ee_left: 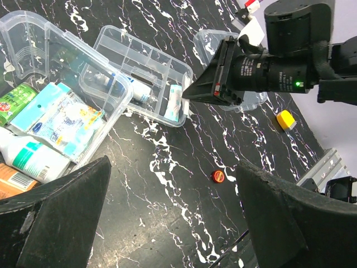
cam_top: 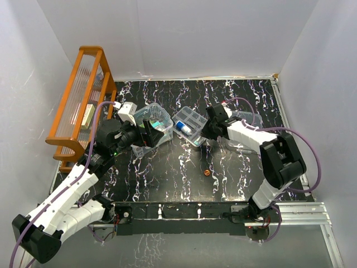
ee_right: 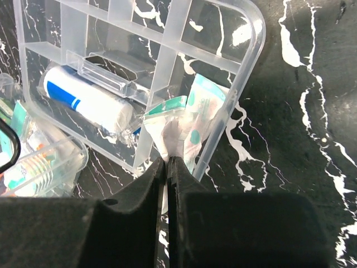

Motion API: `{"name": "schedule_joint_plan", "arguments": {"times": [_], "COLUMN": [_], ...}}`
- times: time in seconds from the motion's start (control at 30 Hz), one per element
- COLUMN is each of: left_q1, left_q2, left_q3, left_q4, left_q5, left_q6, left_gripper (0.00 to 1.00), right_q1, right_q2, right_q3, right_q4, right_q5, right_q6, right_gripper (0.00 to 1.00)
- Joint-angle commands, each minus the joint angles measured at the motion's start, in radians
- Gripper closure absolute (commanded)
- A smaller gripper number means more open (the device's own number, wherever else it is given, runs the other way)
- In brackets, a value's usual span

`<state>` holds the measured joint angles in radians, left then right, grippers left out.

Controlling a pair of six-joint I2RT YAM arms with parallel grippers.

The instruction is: Organize the medicine kit

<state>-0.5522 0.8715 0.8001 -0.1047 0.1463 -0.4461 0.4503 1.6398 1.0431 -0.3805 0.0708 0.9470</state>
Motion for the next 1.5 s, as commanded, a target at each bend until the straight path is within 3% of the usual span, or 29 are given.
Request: {"name": "schedule_joint_plan", "arguments": {"times": [0.0, 0.23, 0.47, 0.6, 0.8, 1.2, 1.47], "left_q1": [-0.003, -0.003, -0.004, -0.004, -0.004, -0.003, -0.003], "left_q2": [-0.01, -0.005, 0.001, -0.002, -0.001, 0.007, 0.005], "left_q3": [0.007, 0.009, 0.007, 0.009, 0.01, 0.013, 0.009], "left_q4": [0.023, 0.016, 0.016, 0.009, 0.012, 0.011, 0.008], "left_q5": [0.013, 0.016, 0.023, 0.019, 0.019, 0.022, 0.021], "left_q6": [0.006, 0.009, 0.01, 0.014, 0.014, 0.015, 0.014], "left_gripper": [0.07, 0.07, 0.07, 0.07, 0.07, 0.07, 0.07], "right_q1": [0.006, 0.007, 0.008, 0.007, 0.007, 0.008, 0.009], "right_q2": [0.033, 0.08, 0.129, 0.109, 0.04, 0.187, 0.199], "right_q3": [0.052, 0.076, 0.095, 0.089, 0.09, 0.174, 0.141], "right_q4": [0.081, 0.072, 0.094, 0.092, 0.092, 0.078, 0.089], "right_q5": [0.01, 0.079, 0.07, 0.076, 0.088, 0.018, 0.019], "right_q6": [0.066, 0.089, 0.103, 0.101, 0.035, -0.148, -0.162], "right_gripper": [0.94, 0.9, 0.77, 0.71, 0.69, 0.92, 0.98]}}
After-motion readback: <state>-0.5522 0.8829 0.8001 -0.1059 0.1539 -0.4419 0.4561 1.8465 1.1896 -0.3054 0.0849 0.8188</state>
